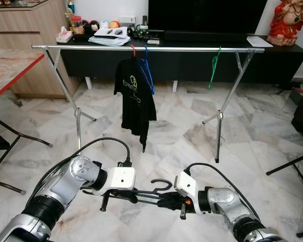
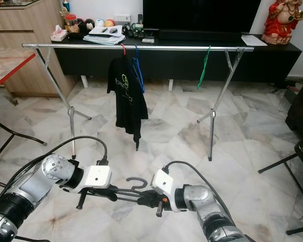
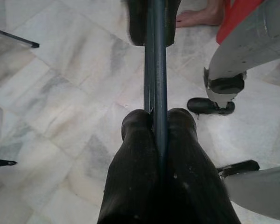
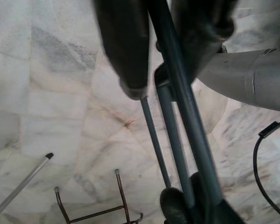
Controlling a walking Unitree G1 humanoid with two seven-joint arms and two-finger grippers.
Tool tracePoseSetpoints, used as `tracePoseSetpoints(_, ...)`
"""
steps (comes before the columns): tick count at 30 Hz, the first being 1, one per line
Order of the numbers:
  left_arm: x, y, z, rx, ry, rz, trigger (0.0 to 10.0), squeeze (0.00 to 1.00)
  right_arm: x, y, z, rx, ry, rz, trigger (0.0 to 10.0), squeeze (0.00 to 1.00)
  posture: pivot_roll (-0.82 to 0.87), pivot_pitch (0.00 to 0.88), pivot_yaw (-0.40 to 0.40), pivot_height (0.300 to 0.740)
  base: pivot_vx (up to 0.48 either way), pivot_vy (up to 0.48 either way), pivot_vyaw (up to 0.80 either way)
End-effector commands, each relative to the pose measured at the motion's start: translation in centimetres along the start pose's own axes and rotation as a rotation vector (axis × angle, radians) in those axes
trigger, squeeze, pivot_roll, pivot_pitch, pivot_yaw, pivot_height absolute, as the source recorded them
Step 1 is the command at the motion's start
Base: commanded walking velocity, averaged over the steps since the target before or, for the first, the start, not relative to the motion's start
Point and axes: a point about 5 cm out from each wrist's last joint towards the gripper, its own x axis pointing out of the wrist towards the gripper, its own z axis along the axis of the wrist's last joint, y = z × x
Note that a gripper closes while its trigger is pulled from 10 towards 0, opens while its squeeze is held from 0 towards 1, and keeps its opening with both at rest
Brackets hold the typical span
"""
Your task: Hang hanger
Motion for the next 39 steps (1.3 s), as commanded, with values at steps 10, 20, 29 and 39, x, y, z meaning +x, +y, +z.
tracePoseSetpoints(10,0.0,0.4,0.8,0.040,-0.009,-0.003,10.0,0.00,0.0,-0.1,0.1,0.006,-0.003,-0.007,0.0,0.00,-0.01,0.060,-0.034,0.740,0.000,0.000,0.00)
tracePoseSetpoints(20,-0.3,0.5,0.0,0.043,-0.005,0.069,10.0,1.00,-0.1,0.1,-0.6,0.018,0.016,-0.019,0.0,0.00,-0.01,0.062,-0.036,0.740,0.000,0.000,0.00)
tracePoseSetpoints(29,-0.6,0.1,-0.4,0.039,0.006,0.025,10.0,1.00,-0.3,0.7,-1.9,0.009,0.089,0.003,0.0,0.00,-0.01,0.057,-0.034,0.740,0.000,0.000,0.00)
tracePoseSetpoints(39,-1.8,-0.2,-1.9,-0.002,0.046,0.064,10.0,1.00,-1.1,2.6,-6.3,0.080,0.242,-0.026,0.0,0.00,-0.02,0.059,-0.033,0.740,0.000,0.000,0.00)
